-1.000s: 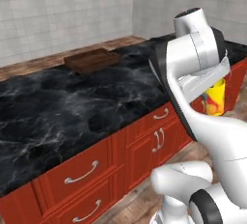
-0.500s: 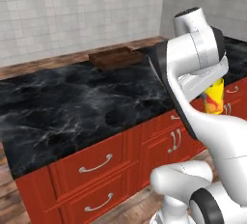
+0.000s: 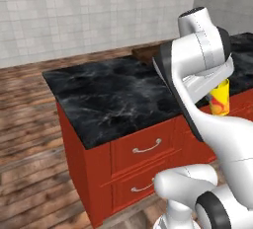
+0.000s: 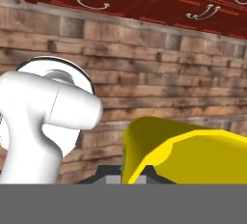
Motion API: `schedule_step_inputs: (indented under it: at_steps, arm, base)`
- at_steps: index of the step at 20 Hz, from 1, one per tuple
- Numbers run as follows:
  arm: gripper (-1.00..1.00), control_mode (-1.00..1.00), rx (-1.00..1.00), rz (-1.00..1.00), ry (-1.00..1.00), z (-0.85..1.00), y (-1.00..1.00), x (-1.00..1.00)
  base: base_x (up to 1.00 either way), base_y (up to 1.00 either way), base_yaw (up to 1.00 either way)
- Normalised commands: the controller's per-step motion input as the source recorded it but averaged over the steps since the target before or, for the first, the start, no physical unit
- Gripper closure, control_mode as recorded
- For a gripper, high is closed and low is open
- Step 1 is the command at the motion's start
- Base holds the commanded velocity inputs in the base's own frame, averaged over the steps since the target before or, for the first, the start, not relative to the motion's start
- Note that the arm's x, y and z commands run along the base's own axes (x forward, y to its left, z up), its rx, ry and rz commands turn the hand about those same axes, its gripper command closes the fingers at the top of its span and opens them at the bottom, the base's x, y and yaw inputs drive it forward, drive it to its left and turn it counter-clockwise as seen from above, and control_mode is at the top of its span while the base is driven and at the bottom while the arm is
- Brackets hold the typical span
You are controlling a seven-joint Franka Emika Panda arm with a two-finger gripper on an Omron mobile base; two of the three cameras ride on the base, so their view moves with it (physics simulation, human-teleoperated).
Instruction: There is a tray on the dining counter. Grab the cup, mug, and pitcher and place them on the tray. The pitcher may be placed next to the tray if it cannot fit the tray.
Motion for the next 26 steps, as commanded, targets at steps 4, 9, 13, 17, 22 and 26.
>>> schedule_step_inputs:
  at_steps: [4,9,13,17,22,26]
  arm:
    - [1.00,1.00,0.00,0.00,0.00,0.00,0.00,0.00]
    - [1.00,1.00,0.00,0.00,0.00,0.00,0.00,0.00]
    - [1.00,1.00,0.00,0.00,0.00,0.00,0.00,0.00]
    - [1.00,1.00,0.00,0.00,0.00,0.00,0.00,0.00]
    - [1.00,1.00,0.00,0.00,0.00,0.00,0.00,0.00]
    - [1.00,1.00,0.00,0.00,0.00,0.00,0.00,0.00]
  base:
    - [-0.20,1.00,0.15]
    - [-0.03,1.00,0.12]
    - [0.01,1.00,0.05]
    - [0.21,1.00,0.00]
    - [0.42,1.00,0.00]
    - [0.56,1.00,0.00]
